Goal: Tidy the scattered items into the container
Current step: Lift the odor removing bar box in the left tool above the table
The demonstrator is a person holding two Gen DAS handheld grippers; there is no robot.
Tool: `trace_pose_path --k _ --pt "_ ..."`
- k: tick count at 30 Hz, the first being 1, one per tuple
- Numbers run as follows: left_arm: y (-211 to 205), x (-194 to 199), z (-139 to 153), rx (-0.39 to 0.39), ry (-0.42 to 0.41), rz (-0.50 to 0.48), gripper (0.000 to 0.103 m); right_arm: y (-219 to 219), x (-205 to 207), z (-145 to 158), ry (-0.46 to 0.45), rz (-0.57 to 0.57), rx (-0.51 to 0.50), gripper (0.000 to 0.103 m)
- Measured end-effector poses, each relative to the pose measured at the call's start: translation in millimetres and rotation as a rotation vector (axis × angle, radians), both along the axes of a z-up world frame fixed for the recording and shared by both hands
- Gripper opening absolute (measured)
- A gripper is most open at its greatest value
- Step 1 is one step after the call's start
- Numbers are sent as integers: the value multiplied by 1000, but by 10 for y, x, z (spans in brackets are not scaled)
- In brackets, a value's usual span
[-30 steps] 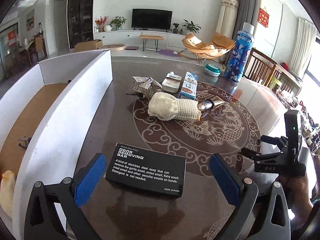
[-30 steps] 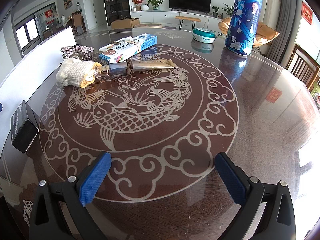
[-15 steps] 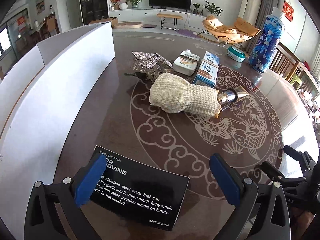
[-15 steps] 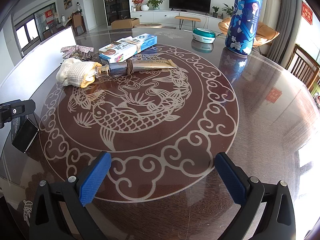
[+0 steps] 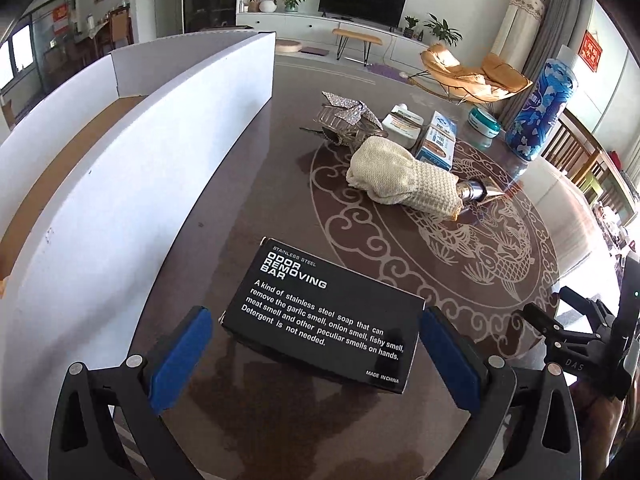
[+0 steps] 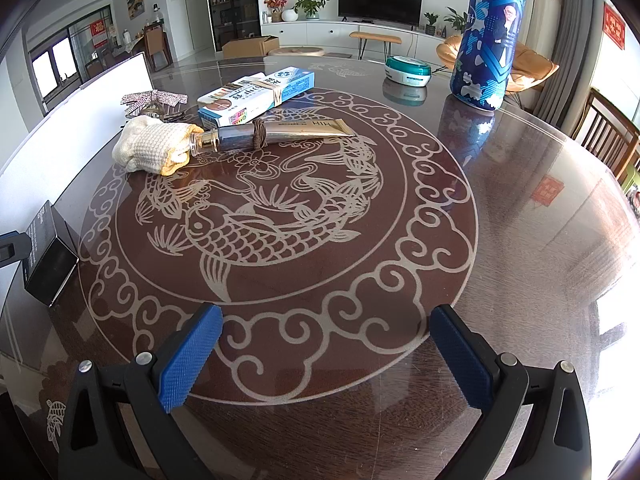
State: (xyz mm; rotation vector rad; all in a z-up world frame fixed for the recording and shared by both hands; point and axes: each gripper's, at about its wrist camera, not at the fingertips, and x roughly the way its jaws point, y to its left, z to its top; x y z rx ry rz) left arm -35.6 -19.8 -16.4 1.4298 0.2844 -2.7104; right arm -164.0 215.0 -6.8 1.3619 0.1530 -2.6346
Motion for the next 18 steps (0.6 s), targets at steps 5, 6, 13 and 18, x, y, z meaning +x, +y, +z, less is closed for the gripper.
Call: trace_pose_path --k 5,6,13,18 --pt "15 -294 42 17 -8 142 103 -1 -1 -2 0 0 0 103" --pt "20 -353 -4 22 -35 161 103 -1 -1 -1 0 0 0 103" --pt "-7 -298 -185 16 -137 213 103 -1 -1 0 0 0 0 103" --pt "-105 -97 -194 33 -140 177 103 -1 -1 0 0 0 0 103"
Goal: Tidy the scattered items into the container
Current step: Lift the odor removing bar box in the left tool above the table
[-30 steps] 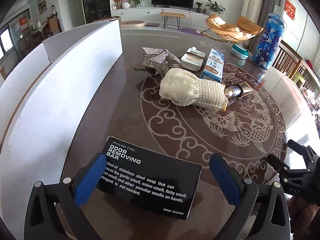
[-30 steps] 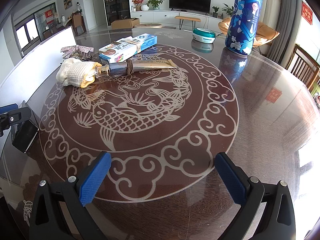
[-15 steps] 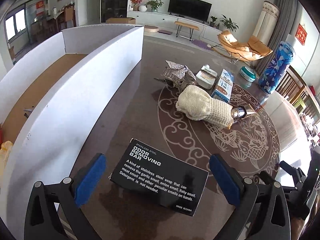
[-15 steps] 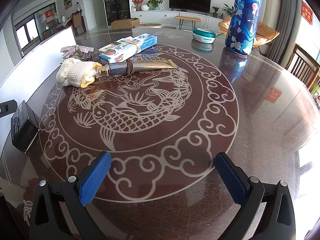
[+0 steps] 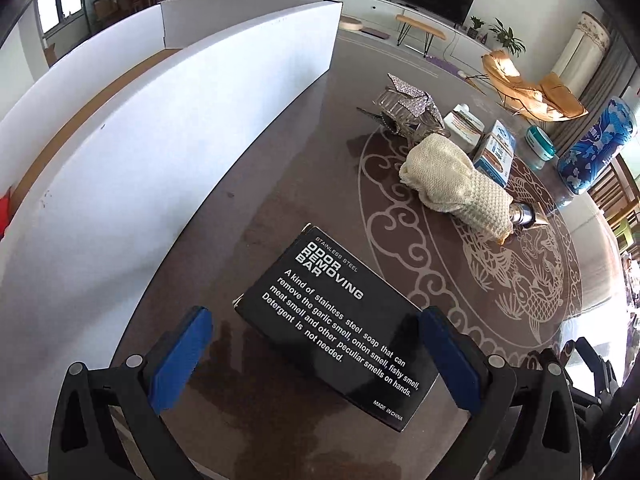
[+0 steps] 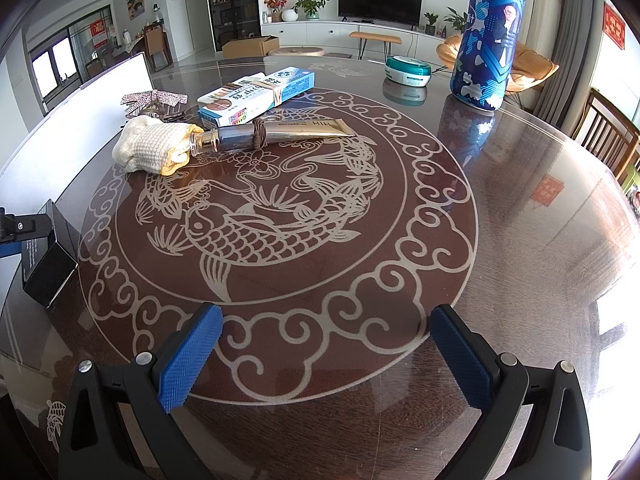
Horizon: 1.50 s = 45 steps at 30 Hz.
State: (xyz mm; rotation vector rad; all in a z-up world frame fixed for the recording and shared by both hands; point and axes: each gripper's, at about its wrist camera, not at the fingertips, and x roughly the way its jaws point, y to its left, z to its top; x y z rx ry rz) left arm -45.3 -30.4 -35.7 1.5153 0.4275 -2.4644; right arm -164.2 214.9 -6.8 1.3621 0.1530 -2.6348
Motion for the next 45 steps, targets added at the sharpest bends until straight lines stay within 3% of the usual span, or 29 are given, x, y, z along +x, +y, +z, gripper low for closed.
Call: trace_pose_path --k 4,8,11,17,21,27,31,35,45 --pt "-104 123 20 -12 3 -3 103 0 0 0 0 0 0 103" --pt "-115 133 104 79 45 7 103 0 0 -1 0 0 0 103" --pt "-21 -33 141 74 45 50 103 -1 -1 -3 0 0 0 103" --pt "216 -263 -152 59 -88 119 103 -1 0 0 0 0 0 103" --pt "346 -192 -207 -24 -101 57 103 -1 0 0 0 0 0 103" --pt "119 -34 -162 38 26 -41 103 -1 0 0 0 -1 0 103" --pt "40 -60 -177 -26 46 -114 103 -2 0 -2 0 -1 0 103" --pt "52 -105 -247 -154 44 -206 103 -2 0 0 1 -1 0 103" --pt "0 -33 -253 -167 127 -262 103 -1 0 0 1 -1 0 103"
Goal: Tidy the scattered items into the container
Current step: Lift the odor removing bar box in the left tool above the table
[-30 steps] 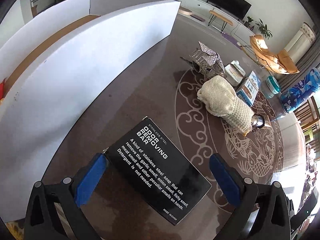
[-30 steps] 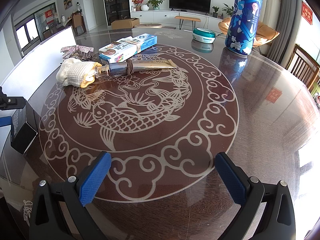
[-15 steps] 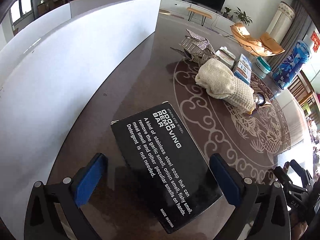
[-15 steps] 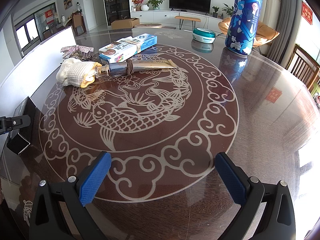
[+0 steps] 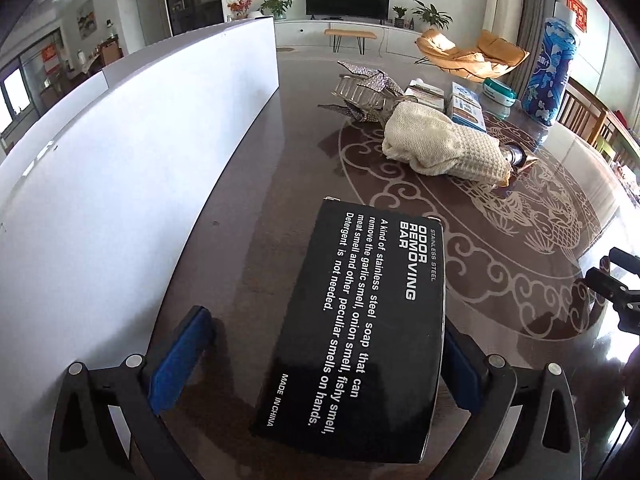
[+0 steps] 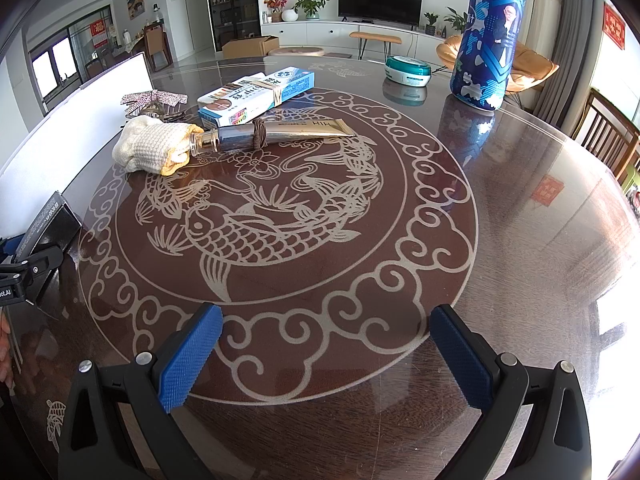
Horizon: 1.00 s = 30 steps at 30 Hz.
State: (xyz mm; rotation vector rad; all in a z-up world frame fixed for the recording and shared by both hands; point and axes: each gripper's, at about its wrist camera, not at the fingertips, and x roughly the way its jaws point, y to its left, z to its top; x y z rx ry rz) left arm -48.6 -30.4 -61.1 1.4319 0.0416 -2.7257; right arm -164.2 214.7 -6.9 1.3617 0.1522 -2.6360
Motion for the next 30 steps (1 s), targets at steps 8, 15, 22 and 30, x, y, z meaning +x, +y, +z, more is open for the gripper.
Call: trace_pose_path --k 8,15,22,30 --pt "1 -4 -1 -1 0 -1 103 0 -2 0 0 0 0 103" --pt "9 -2 -5 -1 1 0 103 1 -2 3 0 0 0 103" --pt "15 -6 -5 -1 1 0 103 1 -2 2 0 0 0 103" --pt "48 -51 -18 -2 -3 -41 103 1 -2 1 0 0 0 103"
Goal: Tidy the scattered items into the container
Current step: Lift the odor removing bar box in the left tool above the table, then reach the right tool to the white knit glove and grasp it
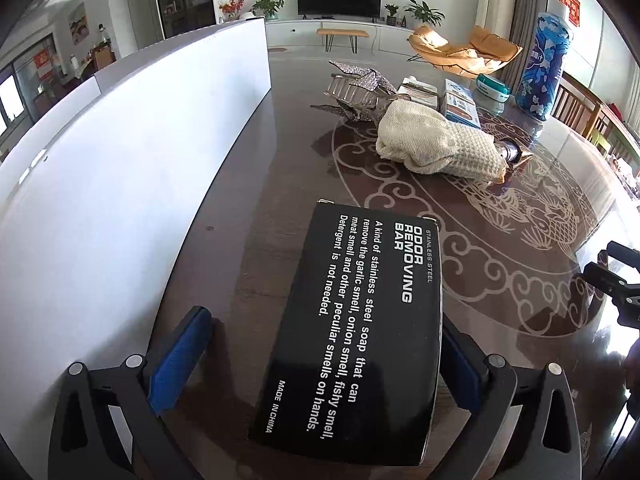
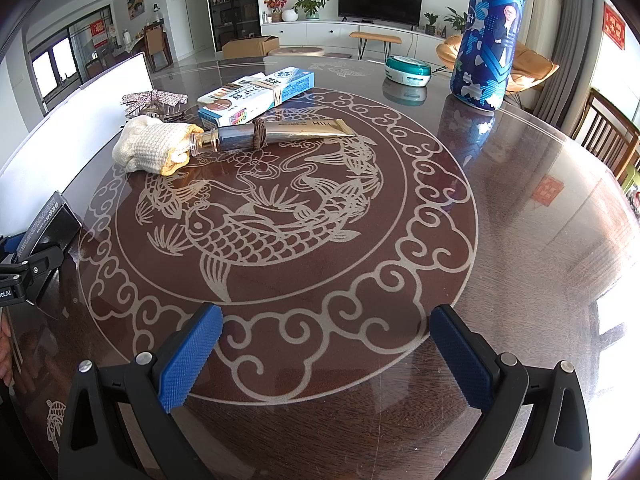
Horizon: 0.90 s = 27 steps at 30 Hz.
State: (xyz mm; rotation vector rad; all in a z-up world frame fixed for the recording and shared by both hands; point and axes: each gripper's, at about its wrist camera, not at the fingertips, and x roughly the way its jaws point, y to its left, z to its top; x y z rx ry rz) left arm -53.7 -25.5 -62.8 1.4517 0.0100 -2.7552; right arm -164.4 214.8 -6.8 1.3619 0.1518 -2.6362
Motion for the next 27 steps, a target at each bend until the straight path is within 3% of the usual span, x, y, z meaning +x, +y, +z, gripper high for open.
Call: trace_pose_path --k 6,27 --pt "19 -60 -3 1 1 -60 103 1 0 0 0 0 0 103" --pt "29 -111 6 0 7 -94 103 -1 3 0 1 1 1 103"
